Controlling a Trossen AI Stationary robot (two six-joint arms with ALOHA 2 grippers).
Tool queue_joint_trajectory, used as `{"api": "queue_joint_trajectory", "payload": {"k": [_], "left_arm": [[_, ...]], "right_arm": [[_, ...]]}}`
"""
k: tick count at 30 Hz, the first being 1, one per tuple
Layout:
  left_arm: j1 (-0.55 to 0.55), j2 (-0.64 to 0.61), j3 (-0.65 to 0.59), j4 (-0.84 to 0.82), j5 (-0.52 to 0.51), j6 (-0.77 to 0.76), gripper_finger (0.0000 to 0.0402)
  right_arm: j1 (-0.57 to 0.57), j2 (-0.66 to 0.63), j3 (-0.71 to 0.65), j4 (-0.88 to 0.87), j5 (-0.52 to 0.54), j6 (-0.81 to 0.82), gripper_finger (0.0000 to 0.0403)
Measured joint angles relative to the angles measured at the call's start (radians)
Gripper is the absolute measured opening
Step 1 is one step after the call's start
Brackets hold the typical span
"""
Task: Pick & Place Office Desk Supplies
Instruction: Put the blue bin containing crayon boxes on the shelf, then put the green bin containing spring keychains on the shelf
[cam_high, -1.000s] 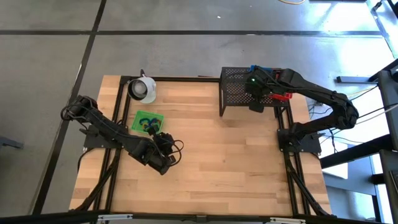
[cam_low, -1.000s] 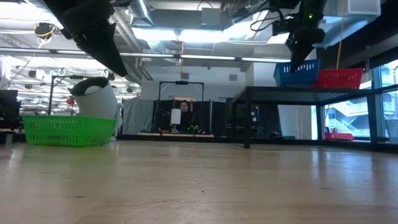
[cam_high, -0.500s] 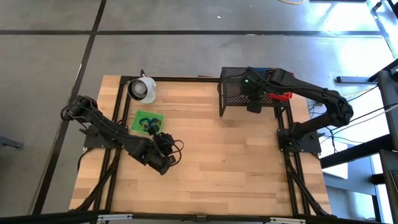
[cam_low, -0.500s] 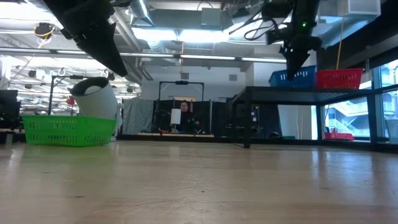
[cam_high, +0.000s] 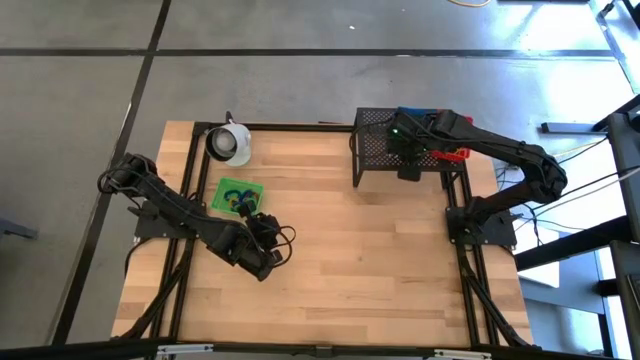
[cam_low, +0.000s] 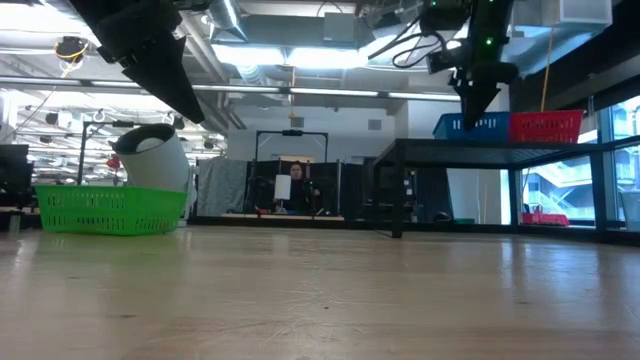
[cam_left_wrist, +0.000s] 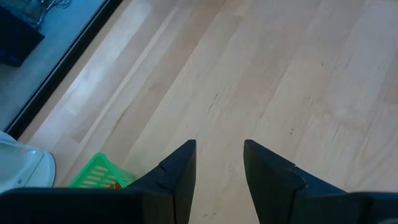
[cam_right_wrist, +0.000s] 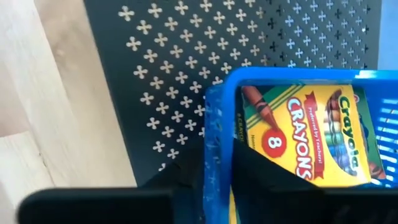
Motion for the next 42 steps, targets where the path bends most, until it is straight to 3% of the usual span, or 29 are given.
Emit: {"api": "queue_joint_trajectory", "payload": {"k": [9,16,26,35,42], "left_arm": [[0.000,0.000,0.000,0.000,0.000,0.000,0.0127],[0.000,0.000,0.000,0.000,0.000,0.000,0.0127],[0.000,0.000,0.000,0.001,0.000,-0.001,0.0127],[0.000,0.000,0.000,0.005,0.000,-0.002,0.0127],[0.000,0.000,0.000,0.006,-0.021,-0.017,0.0127]], "right_arm": [[0.013,0.000,0.000,-0.024,0.004,0.048,0.0134],[0.058,0.000,0.000,-0.032,0.105,0.051,0.0164],[0.119,-0.011,0.000,-0.052,0.131,0.052,0.0169],[0.195,-0.068,0.000,-0.082,0.129,0.150,0.0169],[0.260,-0.111,0.000,-0.082,0.231,0.150,0.0169]]}}
